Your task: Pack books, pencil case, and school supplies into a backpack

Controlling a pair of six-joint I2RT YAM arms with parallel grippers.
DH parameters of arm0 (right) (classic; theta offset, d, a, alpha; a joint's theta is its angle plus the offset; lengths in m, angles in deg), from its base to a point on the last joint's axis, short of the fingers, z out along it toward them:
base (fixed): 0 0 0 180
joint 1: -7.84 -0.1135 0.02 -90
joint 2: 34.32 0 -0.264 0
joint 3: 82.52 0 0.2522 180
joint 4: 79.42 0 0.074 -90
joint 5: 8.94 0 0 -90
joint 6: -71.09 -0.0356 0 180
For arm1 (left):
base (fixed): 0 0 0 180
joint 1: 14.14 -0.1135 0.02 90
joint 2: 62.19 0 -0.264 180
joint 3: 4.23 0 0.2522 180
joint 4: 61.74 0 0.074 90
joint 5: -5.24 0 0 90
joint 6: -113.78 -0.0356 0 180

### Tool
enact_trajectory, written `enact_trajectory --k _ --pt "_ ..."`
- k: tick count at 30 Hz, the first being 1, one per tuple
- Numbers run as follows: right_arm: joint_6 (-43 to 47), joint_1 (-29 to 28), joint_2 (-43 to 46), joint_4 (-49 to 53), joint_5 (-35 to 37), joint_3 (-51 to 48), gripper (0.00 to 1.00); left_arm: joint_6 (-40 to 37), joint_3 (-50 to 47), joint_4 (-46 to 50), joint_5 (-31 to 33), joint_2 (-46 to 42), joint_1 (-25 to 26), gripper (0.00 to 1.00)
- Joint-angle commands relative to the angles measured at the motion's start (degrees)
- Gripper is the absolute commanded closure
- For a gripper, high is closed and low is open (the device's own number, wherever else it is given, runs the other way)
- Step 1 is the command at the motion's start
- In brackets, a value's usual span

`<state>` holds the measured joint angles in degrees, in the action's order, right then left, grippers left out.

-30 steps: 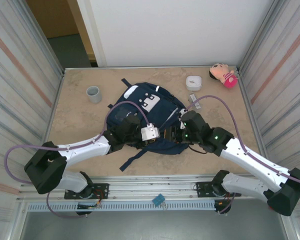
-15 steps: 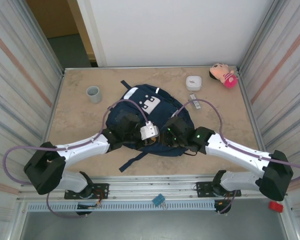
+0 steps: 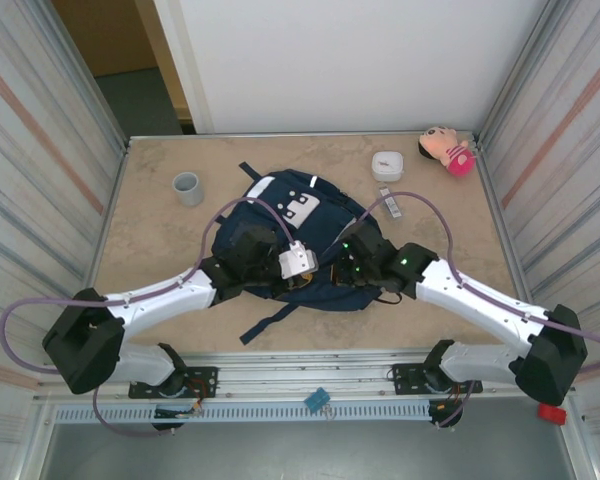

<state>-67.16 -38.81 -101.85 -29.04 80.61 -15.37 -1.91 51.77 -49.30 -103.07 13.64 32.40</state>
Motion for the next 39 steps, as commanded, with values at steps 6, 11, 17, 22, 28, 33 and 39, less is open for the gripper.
enact_trajectory --k 6,11,17,22,28,33,39 --pt "14.03 10.57 0.87 6.53 -17.54 2.31 1.0 -5.29 -1.63 7.24 -1.26 -5.05 -3.43 0.92" --pt "16.61 13.58 -0.05 7.73 -18.09 1.72 1.0 -8.41 -2.74 9.67 -1.69 -6.92 -4.48 0.89" --pt "16.07 11.64 -0.8 1.85 -25.29 1.26 1.0 -6.91 -5.43 10.57 -0.29 -11.4 -7.34 0.63" --pt "13.85 7.82 -2.05 -2.19 -26.36 1.33 1.0 0.53 -1.58 13.74 0.73 -13.35 -5.93 0.33" --pt "13.66 5.36 -3.63 -1.62 -25.43 2.93 1.0 3.57 3.27 14.18 3.82 -10.18 2.39 0.21" --pt "13.77 4.82 -3.24 -2.65 -27.5 3.33 1.0 5.45 6.66 12.71 7.07 -3.29 5.81 0.45" --pt "15.98 7.48 -2.13 -0.34 -27.18 2.17 1.0 2.45 5.72 12.98 11.46 -0.97 5.75 0.91"
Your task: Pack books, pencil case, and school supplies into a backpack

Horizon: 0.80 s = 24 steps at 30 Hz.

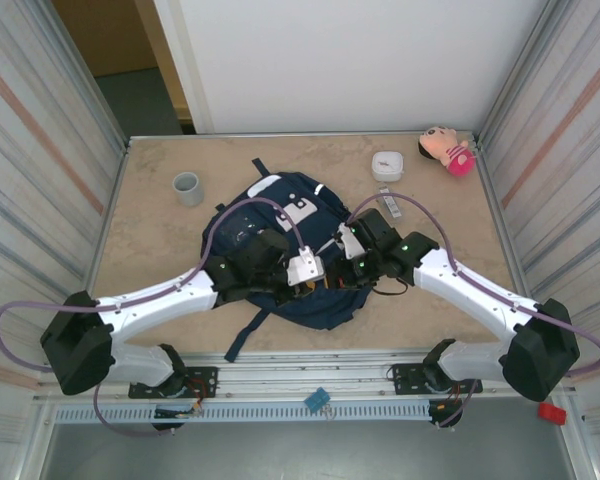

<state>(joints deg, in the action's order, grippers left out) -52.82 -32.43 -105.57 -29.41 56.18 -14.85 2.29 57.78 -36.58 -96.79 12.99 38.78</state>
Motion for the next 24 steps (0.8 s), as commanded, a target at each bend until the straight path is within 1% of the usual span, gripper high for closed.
enact_trajectory --k 1,4,6,8,10,12,14,15,16,17,19,20,22,24 --pt "1.87 2.47 1.61 0.55 -2.46 1.15 1.0 -3.12 -1.04 0.29 4.54 -1.15 -0.7 0.93" --pt "4.47 7.35 1.08 2.34 -1.09 -0.51 1.0 -8.04 -4.42 0.95 1.13 -5.7 -1.22 0.93" --pt "6.86 10.64 0.69 2.62 -0.18 -1.14 1.0 -9.72 -6.98 1.4 -1.13 -9.63 -2.92 0.93" --pt "8.26 12.53 0.14 2.23 -0.58 -1.03 1.0 -11.29 -9.01 2.54 -3.82 -13.41 -5.29 0.93" --pt "9.23 13.02 -0.36 1.75 -1.35 -0.44 1.0 -13.48 -10.73 4.79 -5.11 -16.67 -7.57 0.93" --pt "9.24 12.77 -1.0 0.72 -3.58 -0.16 1.0 -15.58 -11.86 7.36 -5.26 -19.22 -9.85 0.92" --pt "8.57 11.31 -1.59 -1.08 -5.48 -0.13 1.0 -17.15 -12.54 9.79 -5.24 -21.04 -12.4 0.88" --pt "8.33 10.09 -1.77 -1.78 -5.91 -0.16 1.0 -17.39 -12.69 10.23 -5.07 -21.48 -13.18 0.83" --pt "7.96 8.37 -1.92 -2.47 -6.12 0.09 1.0 -17.42 -12.59 10.75 -4.59 -22.02 -13.59 0.76" --pt "7.57 6.52 -2.07 -3.1 -6.22 0.37 1.0 -17.14 -12.15 11.14 -4.27 -22.3 -13.63 0.65" --pt "6.72 3.16 -2.56 -4.5 -6.66 0.78 1.0 -14.6 -10.53 10.92 -6.12 -22.36 -13.35 0.47" --pt "6.3 1.56 -2.79 -5.21 -6.61 1.15 1.0 -12.35 -9.4 10.01 -7.04 -21.91 -12.8 0.4" --pt "5.36 -0.8 -3.19 -5.81 -6.25 2.08 1.0 -7.08 -7.42 7.62 -6.34 -20.51 -10.17 0.33" --pt "4.59 -2.61 -3.62 -5.91 -5.44 3.17 1.0 -4.87 -4.86 7.34 -4.18 -17.84 -6.61 0.29"
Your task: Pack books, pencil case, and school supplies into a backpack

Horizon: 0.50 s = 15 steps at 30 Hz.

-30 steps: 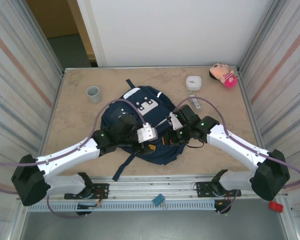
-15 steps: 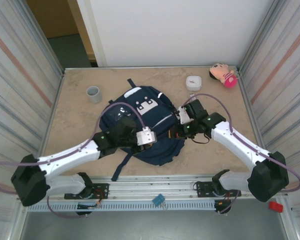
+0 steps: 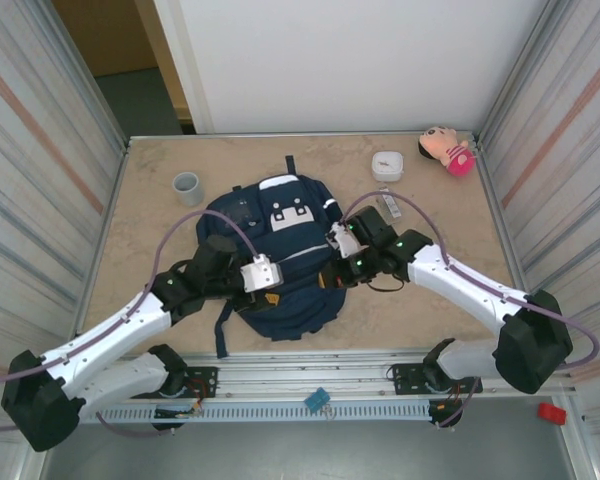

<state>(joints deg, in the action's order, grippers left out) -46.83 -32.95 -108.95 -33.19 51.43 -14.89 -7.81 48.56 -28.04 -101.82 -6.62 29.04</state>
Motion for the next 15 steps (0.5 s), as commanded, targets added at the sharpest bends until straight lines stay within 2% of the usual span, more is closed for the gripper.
enact_trajectory --k 1,5,9,12,13,15 --pt "-1.81 -2.96 -0.32 -2.37 -0.59 3.74 1.0 5.57 5.89 -1.05 2.03 3.54 4.76 0.28" --pt "-2.99 -4.77 0.06 -4.13 -1.36 4.82 1.0 5.3 9.09 -0.07 3.84 10.22 7.62 0.33" --pt "-2.54 -4.18 1.27 -3.88 -1.26 4.16 1.0 3.36 10.34 2.49 4.43 14.23 7.77 0.58" --pt "-1.42 -0.97 2.09 -1.47 0.0 2.41 1.0 0.55 9.46 3.35 5.47 12.46 7.75 0.79" --pt "-0.89 1.12 2.32 -1.11 0.01 1.42 1.0 -0.51 8.64 3.09 5.45 11.08 7.59 0.84" --pt "0.12 5.68 2.46 -0.57 -0.1 0.12 1.0 -2.33 6.68 2.56 4.01 7.75 6.9 0.86"
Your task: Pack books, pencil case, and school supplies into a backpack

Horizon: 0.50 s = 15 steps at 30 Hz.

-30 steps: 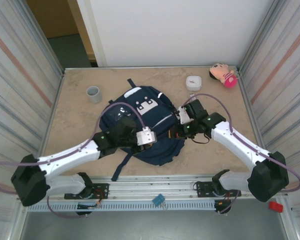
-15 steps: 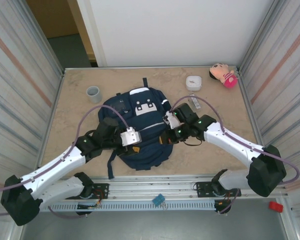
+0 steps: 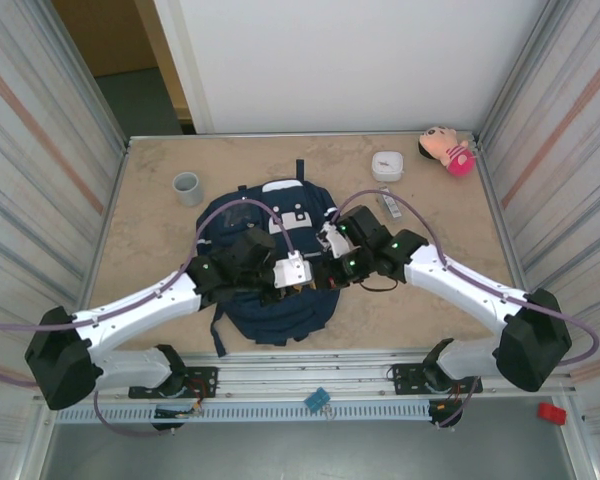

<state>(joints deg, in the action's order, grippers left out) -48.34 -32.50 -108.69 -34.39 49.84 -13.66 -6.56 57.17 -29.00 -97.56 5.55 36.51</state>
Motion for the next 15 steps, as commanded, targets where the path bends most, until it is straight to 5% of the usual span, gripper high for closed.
enact_trajectory --k 1,9,15 --pt "2.31 7.52 2.07 0.73 1.32 -1.51 1.0 -4.38 -3.0 3.43 -1.39 -6.32 -1.2 0.86" --pt "4.52 12.17 -1.78 -1.98 -1.63 0.5 1.0 -5.74 -9.87 3.74 -8.08 -18.52 -5.92 0.8" --pt "3.46 5.42 -2.13 -4.09 -0.56 3.15 1.0 2.23 -6.83 1.75 -2.53 -16.69 -3.83 0.31"
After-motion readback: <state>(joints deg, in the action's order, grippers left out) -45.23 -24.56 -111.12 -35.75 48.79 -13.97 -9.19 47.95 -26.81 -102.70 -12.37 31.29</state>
